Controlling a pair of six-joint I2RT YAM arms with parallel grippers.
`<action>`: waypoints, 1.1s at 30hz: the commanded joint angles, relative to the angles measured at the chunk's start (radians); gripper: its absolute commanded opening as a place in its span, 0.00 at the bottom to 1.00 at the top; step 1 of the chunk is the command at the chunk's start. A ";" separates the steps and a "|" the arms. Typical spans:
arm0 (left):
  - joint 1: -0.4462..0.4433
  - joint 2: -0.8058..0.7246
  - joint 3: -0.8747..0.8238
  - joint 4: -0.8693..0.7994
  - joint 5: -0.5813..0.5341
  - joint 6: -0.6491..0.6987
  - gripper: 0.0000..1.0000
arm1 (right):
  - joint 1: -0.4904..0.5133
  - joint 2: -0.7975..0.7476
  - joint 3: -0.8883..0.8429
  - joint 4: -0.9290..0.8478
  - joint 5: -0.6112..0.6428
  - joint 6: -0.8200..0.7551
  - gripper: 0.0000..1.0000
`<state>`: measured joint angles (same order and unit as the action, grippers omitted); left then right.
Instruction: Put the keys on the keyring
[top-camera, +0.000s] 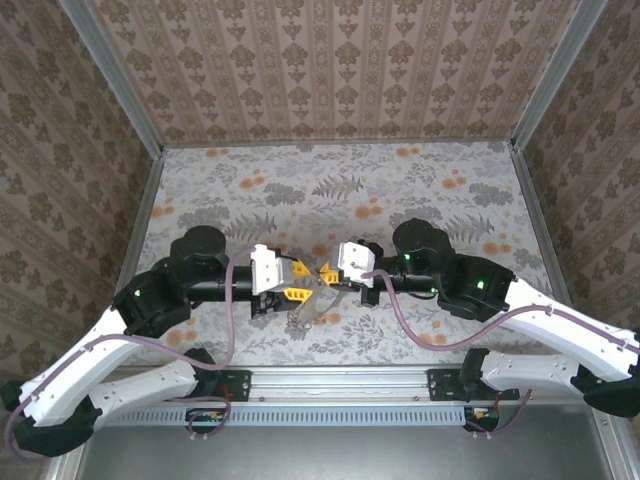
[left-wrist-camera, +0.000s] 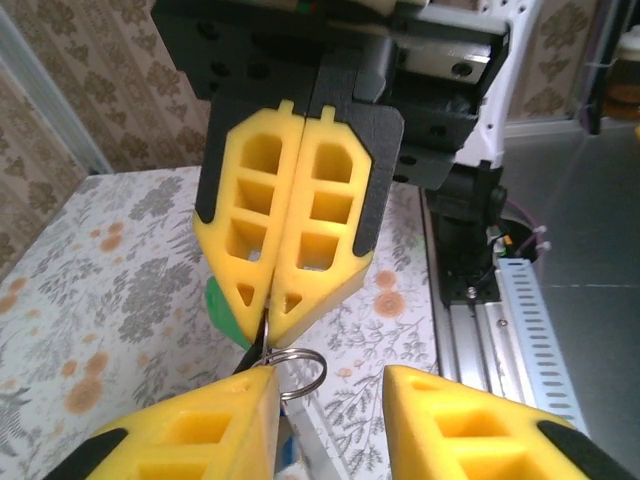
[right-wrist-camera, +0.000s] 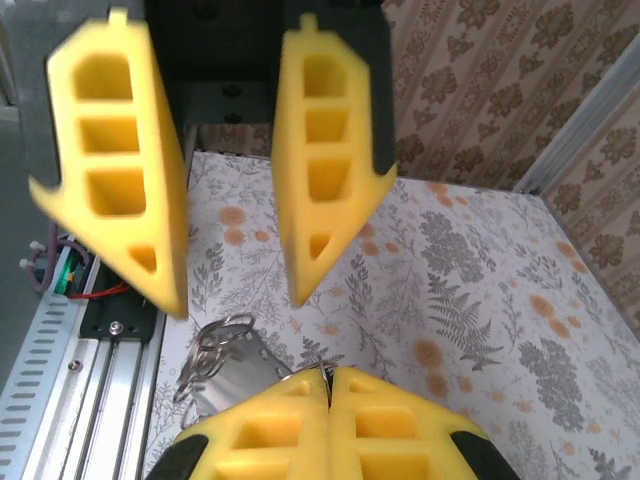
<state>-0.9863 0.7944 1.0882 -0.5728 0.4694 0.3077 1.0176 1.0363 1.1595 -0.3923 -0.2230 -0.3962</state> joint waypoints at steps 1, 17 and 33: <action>-0.050 -0.016 -0.031 0.066 -0.193 -0.021 0.29 | -0.009 0.001 0.035 0.040 0.046 0.034 0.00; -0.125 0.051 -0.084 0.178 -0.394 -0.032 0.27 | -0.030 0.007 0.015 0.121 0.161 0.111 0.00; -0.153 0.074 -0.114 0.321 -0.498 -0.045 0.29 | -0.039 0.004 -0.033 0.210 0.210 0.200 0.00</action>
<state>-1.1282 0.8669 0.9810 -0.3115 0.0051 0.2840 0.9852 1.0504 1.1332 -0.2581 -0.0353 -0.2348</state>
